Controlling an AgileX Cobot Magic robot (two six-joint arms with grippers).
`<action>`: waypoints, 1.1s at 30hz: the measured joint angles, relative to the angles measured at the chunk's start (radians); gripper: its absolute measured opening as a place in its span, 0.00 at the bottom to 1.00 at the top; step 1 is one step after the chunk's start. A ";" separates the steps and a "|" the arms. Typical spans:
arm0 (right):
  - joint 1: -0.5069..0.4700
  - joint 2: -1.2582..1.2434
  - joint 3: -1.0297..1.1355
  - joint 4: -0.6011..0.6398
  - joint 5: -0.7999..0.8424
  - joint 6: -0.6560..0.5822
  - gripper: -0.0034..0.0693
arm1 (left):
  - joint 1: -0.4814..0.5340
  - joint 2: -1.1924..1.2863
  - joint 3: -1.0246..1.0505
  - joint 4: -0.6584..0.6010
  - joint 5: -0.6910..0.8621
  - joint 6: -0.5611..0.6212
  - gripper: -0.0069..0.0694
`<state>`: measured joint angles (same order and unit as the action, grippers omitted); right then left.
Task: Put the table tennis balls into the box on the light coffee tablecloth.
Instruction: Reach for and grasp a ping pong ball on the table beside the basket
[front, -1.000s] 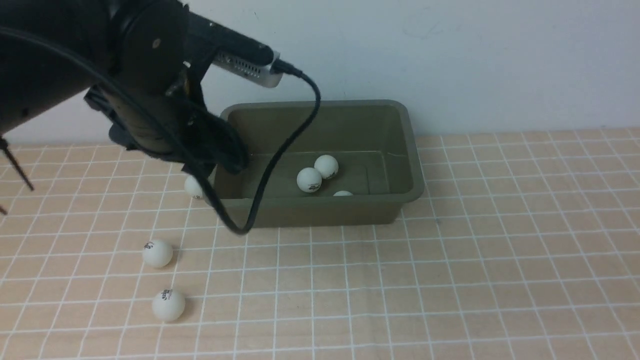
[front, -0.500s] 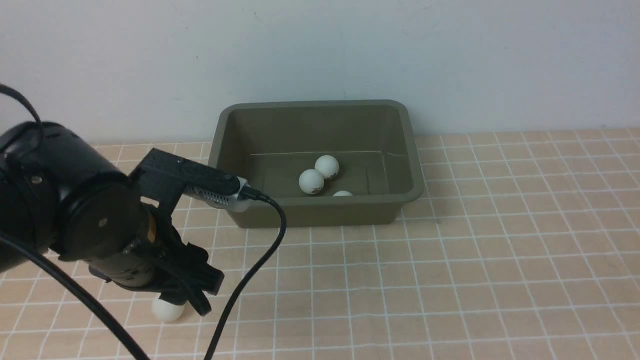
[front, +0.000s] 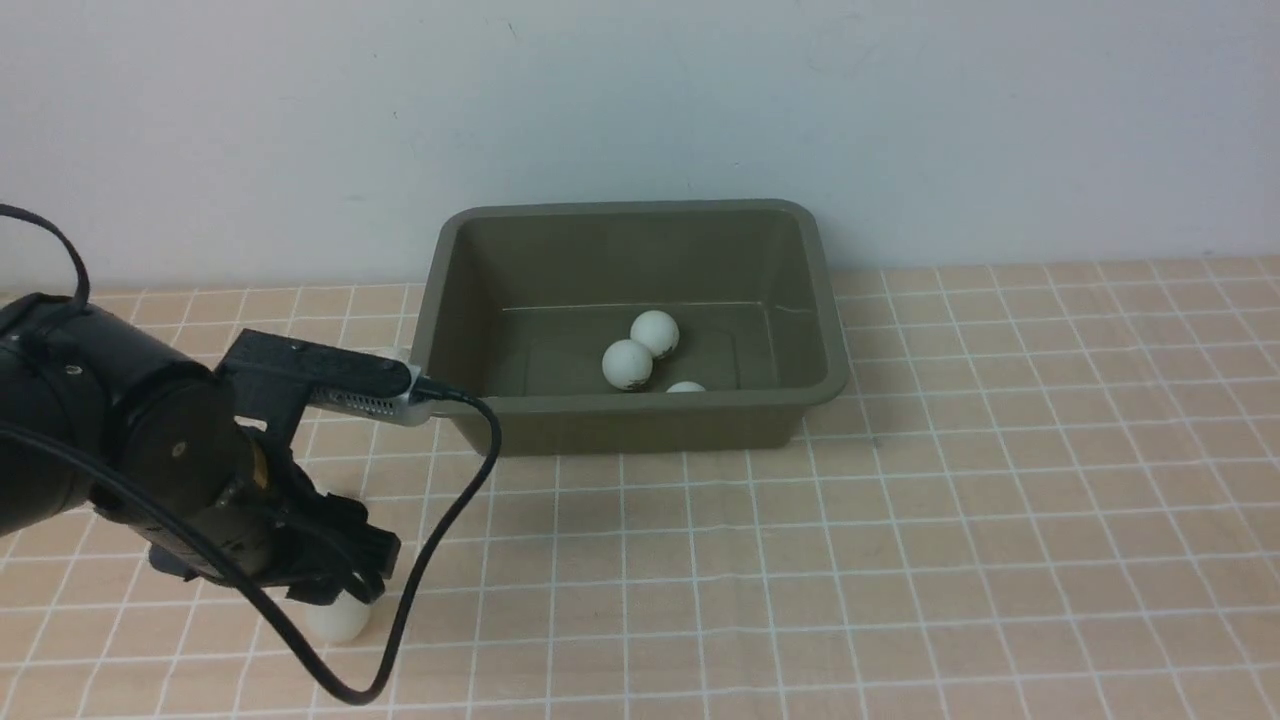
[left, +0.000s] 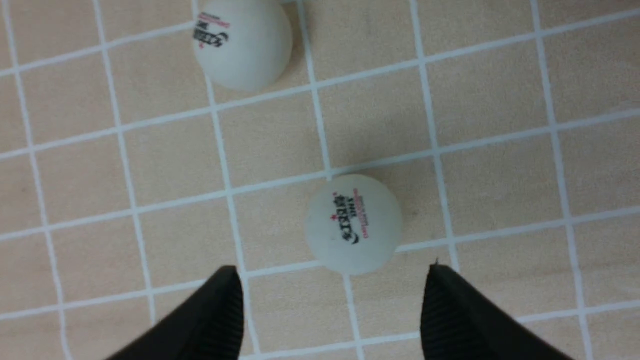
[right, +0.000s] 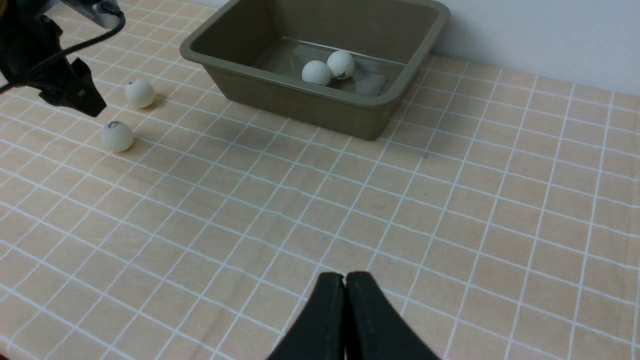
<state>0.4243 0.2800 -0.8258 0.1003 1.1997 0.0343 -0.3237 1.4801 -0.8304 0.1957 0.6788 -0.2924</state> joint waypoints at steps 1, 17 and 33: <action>0.000 0.000 0.000 0.002 0.000 0.000 0.03 | 0.000 0.010 0.000 -0.012 -0.010 0.007 0.61; 0.000 0.000 0.000 0.028 0.002 0.000 0.03 | 0.000 0.160 0.000 -0.018 -0.067 0.025 0.61; 0.000 0.000 0.000 0.029 0.002 0.000 0.03 | 0.008 0.236 0.000 -0.018 -0.124 0.025 0.55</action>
<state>0.4243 0.2800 -0.8258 0.1295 1.2017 0.0343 -0.3159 1.7159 -0.8304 0.1772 0.5550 -0.2679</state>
